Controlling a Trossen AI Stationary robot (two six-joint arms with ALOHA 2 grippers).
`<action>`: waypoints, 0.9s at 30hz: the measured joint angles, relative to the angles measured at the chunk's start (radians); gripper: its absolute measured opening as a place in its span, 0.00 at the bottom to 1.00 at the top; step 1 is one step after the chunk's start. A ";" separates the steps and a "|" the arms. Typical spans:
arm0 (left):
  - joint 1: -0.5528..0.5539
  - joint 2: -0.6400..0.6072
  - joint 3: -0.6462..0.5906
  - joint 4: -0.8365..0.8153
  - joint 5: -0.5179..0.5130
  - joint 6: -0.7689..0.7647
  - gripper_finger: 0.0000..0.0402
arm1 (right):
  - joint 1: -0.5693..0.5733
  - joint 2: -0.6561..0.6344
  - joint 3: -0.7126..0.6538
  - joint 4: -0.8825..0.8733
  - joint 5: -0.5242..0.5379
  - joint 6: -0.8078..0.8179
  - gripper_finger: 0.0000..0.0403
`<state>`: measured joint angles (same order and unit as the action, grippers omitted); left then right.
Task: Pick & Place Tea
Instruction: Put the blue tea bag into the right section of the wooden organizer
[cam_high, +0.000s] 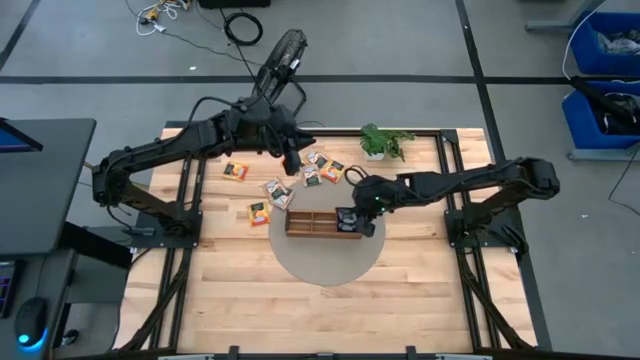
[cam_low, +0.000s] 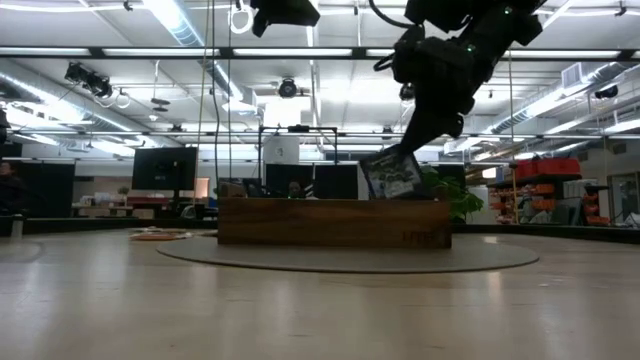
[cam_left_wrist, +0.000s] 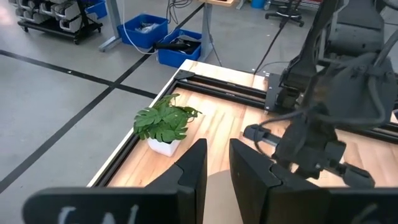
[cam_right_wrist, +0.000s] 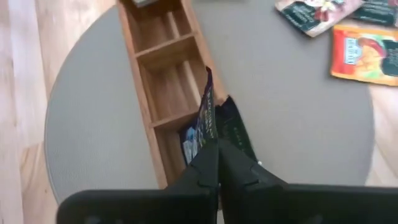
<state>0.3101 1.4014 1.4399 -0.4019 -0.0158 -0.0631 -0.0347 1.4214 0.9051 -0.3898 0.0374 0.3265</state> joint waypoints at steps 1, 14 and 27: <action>0.003 0.000 0.000 0.000 0.000 0.000 0.18 | 0.002 -0.005 -0.005 0.002 0.002 0.007 0.00; 0.003 0.000 0.000 0.001 0.000 0.005 0.18 | 0.092 -0.012 -0.156 0.160 0.100 0.163 0.00; 0.003 0.000 0.000 0.003 0.000 -0.004 0.18 | 0.104 -0.012 -0.151 0.187 0.165 0.138 0.00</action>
<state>0.3134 1.4014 1.4399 -0.3992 -0.0154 -0.0669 0.0690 1.4094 0.7539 -0.2031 0.2028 0.4642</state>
